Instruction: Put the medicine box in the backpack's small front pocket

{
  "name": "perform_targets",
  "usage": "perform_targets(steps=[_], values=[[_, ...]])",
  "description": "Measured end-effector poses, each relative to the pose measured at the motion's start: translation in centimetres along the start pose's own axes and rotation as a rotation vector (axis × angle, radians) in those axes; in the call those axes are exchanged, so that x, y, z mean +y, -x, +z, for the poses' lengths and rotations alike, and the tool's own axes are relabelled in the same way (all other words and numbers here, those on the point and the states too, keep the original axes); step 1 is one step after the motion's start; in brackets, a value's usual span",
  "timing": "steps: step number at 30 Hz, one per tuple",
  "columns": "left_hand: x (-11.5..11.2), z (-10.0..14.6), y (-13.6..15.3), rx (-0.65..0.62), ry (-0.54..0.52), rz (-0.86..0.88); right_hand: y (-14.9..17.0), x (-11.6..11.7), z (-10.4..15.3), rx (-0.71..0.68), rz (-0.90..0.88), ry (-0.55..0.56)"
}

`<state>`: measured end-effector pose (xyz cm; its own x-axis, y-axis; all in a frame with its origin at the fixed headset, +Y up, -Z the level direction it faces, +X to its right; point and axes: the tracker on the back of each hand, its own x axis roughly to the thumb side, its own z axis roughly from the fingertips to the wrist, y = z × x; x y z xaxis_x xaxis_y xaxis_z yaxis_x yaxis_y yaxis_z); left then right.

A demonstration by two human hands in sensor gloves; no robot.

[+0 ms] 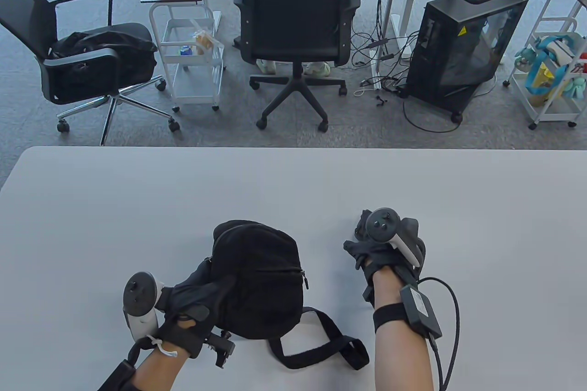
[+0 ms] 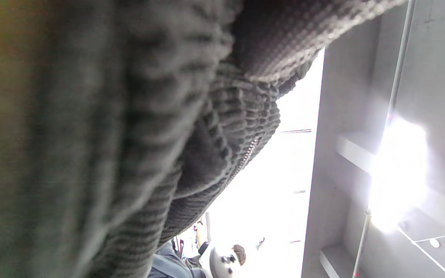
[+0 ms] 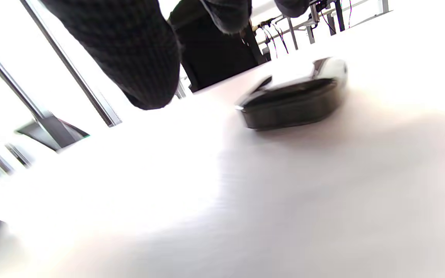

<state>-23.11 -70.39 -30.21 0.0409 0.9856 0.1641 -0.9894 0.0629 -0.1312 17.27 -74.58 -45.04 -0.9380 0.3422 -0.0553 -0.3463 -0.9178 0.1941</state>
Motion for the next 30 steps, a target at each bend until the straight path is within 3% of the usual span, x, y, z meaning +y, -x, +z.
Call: perform_targets(steps=[5,8,11,13,14,18,22,26,30], values=[[0.4,0.0,0.7,0.057,-0.025,0.061,1.0,2.2,-3.5,0.062,0.000,-0.143],[0.8,-0.1,0.7,0.072,-0.037,0.070,0.4,1.6,-4.1,0.063,0.107,0.022],[0.9,-0.1,0.8,0.083,-0.059,0.048,0.0,1.2,-3.9,0.157,0.211,-0.061],[1.0,0.0,0.8,0.089,-0.078,0.042,-0.4,0.7,-3.1,0.100,0.196,-0.084],[1.0,0.0,0.9,0.092,-0.080,0.043,-0.6,0.2,-2.5,0.056,0.162,-0.040],[1.1,0.1,0.8,0.100,-0.080,0.064,-3.0,-2.6,1.9,-0.074,-0.213,0.156],[0.9,0.3,0.5,0.083,-0.076,0.076,-6.9,-4.6,9.2,-0.289,-0.556,0.292],[0.4,0.4,0.6,0.056,-0.069,0.045,-9.0,-3.5,15.3,-0.399,-0.858,0.415],[-0.1,0.6,0.4,0.021,-0.045,0.029,-8.5,-0.2,17.8,-0.390,-0.892,0.541]])
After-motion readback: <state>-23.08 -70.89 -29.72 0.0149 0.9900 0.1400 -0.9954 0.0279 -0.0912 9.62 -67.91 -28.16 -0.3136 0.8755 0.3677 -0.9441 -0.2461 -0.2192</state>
